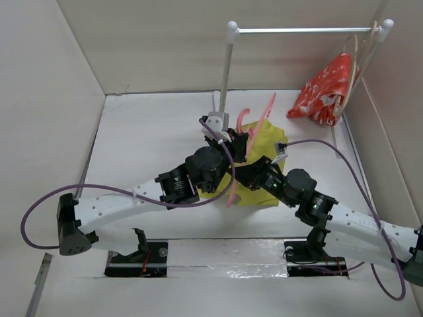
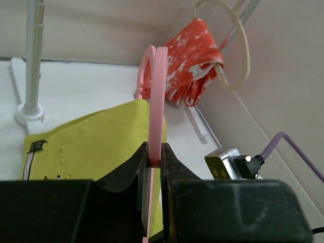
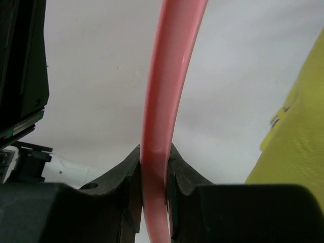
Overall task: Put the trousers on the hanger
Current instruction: Place the hanger at the clothesline.
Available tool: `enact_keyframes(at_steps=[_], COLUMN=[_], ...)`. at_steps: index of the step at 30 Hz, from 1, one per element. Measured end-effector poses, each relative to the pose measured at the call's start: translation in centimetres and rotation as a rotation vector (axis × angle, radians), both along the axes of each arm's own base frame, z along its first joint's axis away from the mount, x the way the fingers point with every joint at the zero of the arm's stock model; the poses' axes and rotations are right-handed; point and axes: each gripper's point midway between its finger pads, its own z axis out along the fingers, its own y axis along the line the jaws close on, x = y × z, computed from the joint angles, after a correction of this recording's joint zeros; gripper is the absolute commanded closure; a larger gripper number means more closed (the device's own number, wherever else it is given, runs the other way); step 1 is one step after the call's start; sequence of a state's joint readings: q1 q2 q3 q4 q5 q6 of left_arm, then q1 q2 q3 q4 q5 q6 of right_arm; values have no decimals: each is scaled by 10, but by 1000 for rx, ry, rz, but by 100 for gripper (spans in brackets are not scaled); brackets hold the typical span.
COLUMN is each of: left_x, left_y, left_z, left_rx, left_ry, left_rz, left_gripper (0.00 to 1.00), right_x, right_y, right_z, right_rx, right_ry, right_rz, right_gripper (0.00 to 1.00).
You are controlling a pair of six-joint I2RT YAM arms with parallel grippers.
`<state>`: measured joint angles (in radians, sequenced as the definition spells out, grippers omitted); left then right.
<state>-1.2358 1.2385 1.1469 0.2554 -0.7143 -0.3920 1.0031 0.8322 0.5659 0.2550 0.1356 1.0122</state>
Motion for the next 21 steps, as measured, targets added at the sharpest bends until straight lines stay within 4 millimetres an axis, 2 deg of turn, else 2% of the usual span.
enact_keyframes(at_steps=[2,6,7,8,9,12,13,16,21], left_x=[1,4,5,4,5,5,6,4,-2], left_y=[-6,-17,-21,-26,-30,-34,-31,-21,8], left_z=[13,38,46,55,66,101,114,134,155], left_rx=[-4,13,10,2,-16,-65,-82,-112,-127], left_ry=[-16,-51,-60,-70,-84,-126,-145,-183,-228], left_rz=[-7,-22,-32,-48,-61,-94,-102,-111,-96], left_gripper=[100,84,71,65,53,38,25,11,6], right_x=[2,4,5,5,2,6,9,23,51], right_y=[-1,-4,-6,-6,-5,-8,-9,-16,-28], right_z=[15,44,51,59,64,68,70,74,79], right_rx=[45,145,172,200,223,248,258,284,296], right_ry=[-15,-15,-13,-13,-7,13,26,60,79], right_rz=[-13,-22,-21,-15,11,27,30,25,-5], right_gripper=[92,100,100,100,100,100,100,100,100])
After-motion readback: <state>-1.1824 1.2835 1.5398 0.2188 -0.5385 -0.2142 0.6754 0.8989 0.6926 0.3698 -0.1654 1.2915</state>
